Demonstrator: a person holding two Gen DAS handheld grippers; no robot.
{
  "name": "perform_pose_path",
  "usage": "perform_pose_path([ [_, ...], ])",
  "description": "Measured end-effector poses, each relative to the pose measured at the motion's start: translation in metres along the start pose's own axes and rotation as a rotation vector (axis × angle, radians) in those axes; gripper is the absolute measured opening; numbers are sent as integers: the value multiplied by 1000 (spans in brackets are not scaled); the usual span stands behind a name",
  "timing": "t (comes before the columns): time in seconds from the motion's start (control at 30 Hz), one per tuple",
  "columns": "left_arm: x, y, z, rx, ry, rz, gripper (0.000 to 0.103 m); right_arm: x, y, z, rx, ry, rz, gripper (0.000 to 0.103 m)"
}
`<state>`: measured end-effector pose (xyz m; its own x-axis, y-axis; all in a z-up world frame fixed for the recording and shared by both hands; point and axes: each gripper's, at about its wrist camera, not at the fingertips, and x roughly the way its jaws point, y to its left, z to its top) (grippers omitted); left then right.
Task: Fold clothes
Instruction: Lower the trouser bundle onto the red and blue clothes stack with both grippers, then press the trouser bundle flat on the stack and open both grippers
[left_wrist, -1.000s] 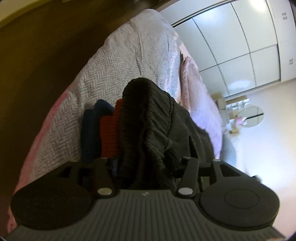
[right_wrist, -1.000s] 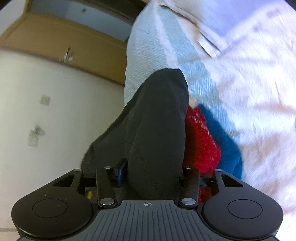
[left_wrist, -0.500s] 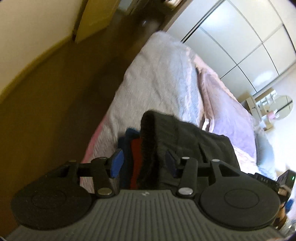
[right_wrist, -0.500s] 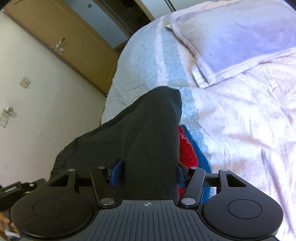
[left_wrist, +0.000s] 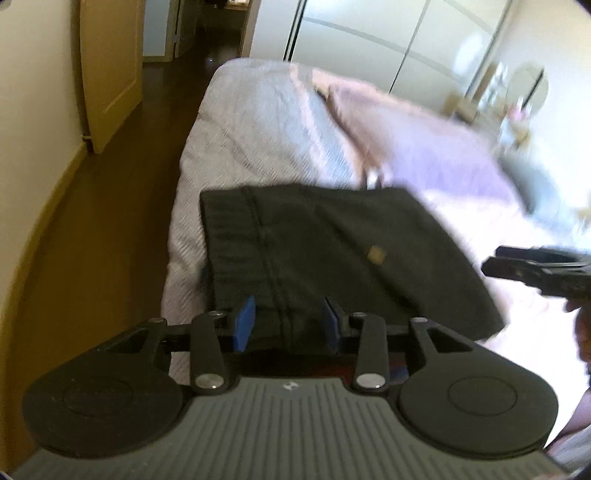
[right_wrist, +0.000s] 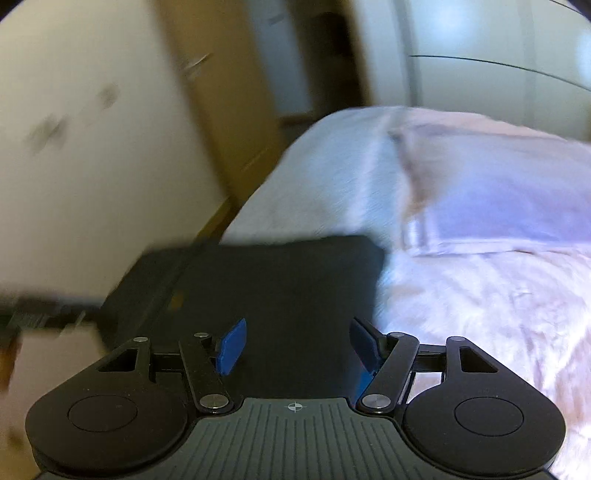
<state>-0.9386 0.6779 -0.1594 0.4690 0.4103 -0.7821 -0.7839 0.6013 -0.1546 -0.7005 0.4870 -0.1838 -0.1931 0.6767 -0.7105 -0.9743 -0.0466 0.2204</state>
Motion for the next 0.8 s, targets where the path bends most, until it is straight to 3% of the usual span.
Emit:
perform_pose_path([
  [0.13, 16, 1, -29, -14, 29, 47, 36, 23, 20, -32, -121, 66, -25, 59],
  [0.27, 19, 6, -49, -78, -5, 52, 38, 32, 19, -45, -159, 83, -31, 59],
  [0.37, 24, 4, -57, -70, -20, 61, 39, 41, 19, -53, -179, 101, -48, 59],
  [0.63, 14, 7, -48, -104, -29, 68, 39, 31, 29, -43, -198, 86, -75, 61],
  [0.8, -7, 6, -33, -146, -52, 46, 33, 18, 29, -34, -207, 58, -81, 60],
])
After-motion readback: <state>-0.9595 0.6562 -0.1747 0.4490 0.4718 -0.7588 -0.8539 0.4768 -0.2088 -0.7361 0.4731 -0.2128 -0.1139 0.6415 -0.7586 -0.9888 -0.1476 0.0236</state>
